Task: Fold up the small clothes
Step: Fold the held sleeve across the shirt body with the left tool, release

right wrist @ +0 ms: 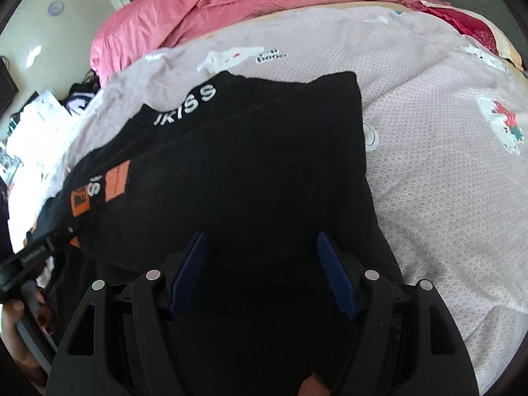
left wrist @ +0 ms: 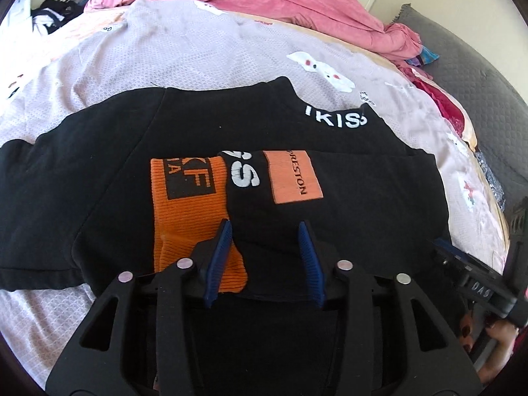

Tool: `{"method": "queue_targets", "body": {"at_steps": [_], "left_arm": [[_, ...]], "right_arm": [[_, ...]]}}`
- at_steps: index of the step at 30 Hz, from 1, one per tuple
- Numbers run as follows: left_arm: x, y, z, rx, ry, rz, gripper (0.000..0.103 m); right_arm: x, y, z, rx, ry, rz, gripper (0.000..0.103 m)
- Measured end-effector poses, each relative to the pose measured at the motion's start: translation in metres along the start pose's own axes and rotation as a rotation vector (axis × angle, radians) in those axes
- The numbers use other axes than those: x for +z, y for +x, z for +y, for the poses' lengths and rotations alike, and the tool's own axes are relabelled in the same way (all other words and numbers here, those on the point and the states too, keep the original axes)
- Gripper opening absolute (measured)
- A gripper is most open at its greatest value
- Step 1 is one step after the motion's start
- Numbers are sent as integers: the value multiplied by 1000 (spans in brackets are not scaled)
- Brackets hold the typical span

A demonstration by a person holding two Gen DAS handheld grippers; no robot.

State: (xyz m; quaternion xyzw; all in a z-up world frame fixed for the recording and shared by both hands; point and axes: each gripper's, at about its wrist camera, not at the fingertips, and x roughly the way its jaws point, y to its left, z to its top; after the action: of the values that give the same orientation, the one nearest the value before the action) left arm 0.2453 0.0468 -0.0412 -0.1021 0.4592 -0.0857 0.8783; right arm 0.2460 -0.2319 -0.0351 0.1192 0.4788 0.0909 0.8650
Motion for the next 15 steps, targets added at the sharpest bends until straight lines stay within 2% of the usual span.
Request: {"method": "queue_targets", "body": {"at_steps": [2,8,11,13,15], "left_arm": [[-3,-4,-1,10,13,-3,37],[-6,-24,-1,-10,-19,-29,54],[-8,-40,-1,6,-9,-51,56],[-9,-51,2,5,-17,-71,65],[-11,-60,4,-2,-27,-84,65]], "right_arm": [[-3,-8,0,15,21,-16,68],[-16,-36,-5,62,63,-54,68],[-22,-54,-4,59,54,-84,75],[-25,-66,-2,65,47,-111,78],[-26,-75,2,71,43,-134,85]]}}
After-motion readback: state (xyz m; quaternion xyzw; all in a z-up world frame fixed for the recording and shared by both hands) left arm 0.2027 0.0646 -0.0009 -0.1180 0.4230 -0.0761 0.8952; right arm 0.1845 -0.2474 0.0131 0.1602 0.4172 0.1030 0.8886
